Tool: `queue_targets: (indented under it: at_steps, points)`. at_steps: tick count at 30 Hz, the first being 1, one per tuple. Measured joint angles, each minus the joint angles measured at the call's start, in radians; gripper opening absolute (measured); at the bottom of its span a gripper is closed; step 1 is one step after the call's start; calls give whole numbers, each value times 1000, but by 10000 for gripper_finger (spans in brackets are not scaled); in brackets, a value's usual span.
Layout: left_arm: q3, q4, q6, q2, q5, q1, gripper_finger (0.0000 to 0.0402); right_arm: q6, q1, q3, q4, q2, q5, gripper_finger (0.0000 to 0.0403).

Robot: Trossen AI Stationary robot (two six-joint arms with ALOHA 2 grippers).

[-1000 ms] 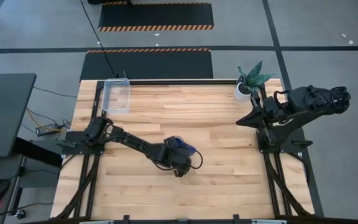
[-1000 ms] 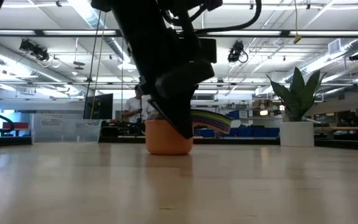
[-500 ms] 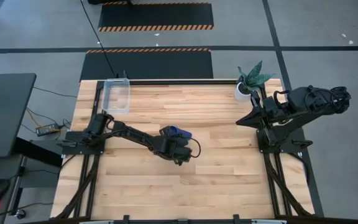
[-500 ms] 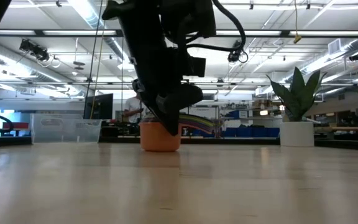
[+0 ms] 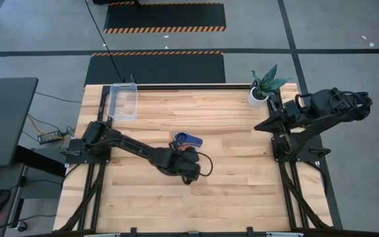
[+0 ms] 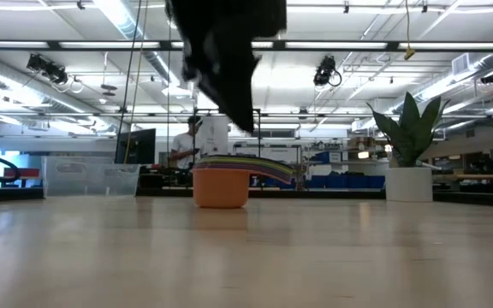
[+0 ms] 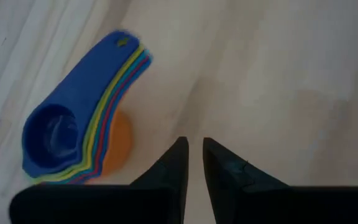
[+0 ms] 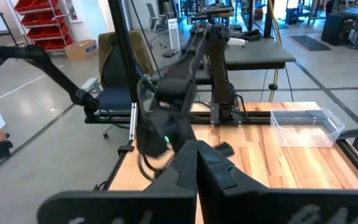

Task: Nest measuring cups in basket
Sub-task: Move the measuring cups to the middle

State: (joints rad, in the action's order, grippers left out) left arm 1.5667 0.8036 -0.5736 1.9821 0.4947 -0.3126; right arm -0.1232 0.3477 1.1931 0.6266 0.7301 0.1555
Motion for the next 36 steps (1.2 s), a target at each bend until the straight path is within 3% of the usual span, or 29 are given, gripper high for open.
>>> queue_targets:
  at_steps: [6, 14, 18, 22, 28, 31, 36]
  points:
    - [147, 57, -132, -41, -10, -9, 55, 20, 0, 1, 56, -61, 10, 2]
    - [275, 11, -232, -39, 65, 94, 54, -66, 0, 1, 202, -81, 162, 2]
    - [279, 25, -298, -38, 1, 174, 54, -196, -5, 2, 245, -63, 253, 2]
    - [279, 111, -357, -38, -72, 215, 54, -350, -19, 1, 334, -12, 326, 2]
    - [273, 372, -524, -38, -226, 202, 54, -510, -82, 0, 407, 122, 340, 2]
    - [249, 373, -562, -37, -270, 161, 54, -551, -131, 0, 402, 189, 334, 2]
    - [165, 280, -625, -29, -264, 100, 54, -543, -226, 0, 365, 327, 234, 2]
